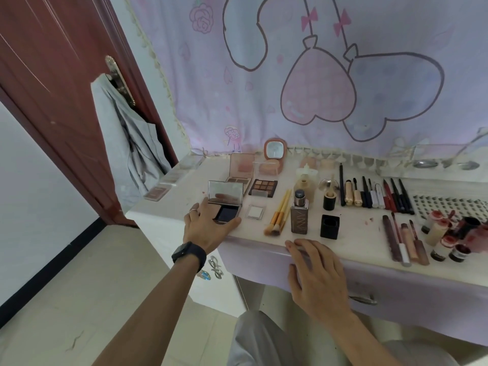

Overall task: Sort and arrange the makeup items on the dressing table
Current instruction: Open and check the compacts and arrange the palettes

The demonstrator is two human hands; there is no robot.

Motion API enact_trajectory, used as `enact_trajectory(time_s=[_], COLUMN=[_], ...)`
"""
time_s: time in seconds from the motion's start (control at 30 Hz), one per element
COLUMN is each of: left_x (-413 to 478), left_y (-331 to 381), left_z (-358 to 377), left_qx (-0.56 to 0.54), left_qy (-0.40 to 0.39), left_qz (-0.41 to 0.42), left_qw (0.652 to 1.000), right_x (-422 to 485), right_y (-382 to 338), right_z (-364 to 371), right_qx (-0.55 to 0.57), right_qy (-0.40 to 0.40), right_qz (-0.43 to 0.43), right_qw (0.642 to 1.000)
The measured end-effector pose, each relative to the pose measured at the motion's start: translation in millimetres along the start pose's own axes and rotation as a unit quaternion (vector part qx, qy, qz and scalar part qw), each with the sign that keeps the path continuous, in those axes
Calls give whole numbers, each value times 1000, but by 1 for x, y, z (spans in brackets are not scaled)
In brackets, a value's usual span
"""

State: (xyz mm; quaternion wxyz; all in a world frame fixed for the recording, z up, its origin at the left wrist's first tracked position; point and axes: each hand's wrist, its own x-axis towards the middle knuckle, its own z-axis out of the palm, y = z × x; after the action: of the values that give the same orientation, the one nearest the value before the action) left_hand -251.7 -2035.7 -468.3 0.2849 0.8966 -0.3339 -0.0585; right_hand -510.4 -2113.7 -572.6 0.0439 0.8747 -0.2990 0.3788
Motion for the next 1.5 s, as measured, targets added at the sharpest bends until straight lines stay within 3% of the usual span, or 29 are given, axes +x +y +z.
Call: enact_trajectory(time_s=[0.4,0.8,1.33,1.5], left_x=[-18,-30,-29,-29], left_y=[-5,-5,-6,-21], left_z=[12,12,10,5], left_qx=[-65,-72,-82,-134], left_qy=[73,85,63,37], left_qz=[-20,-21,-24,23], left_qw=[995,994,994,990], right_x=[-1,-1,-1,3], right_y=[-1,-1,0,-4], right_z=[1,0,-6,-18], right_qx=[-2,1,3,21], right_qy=[-12,-3,-10,-28], right_qz=[7,6,5,2], right_qw=[1000,1000,1000,999])
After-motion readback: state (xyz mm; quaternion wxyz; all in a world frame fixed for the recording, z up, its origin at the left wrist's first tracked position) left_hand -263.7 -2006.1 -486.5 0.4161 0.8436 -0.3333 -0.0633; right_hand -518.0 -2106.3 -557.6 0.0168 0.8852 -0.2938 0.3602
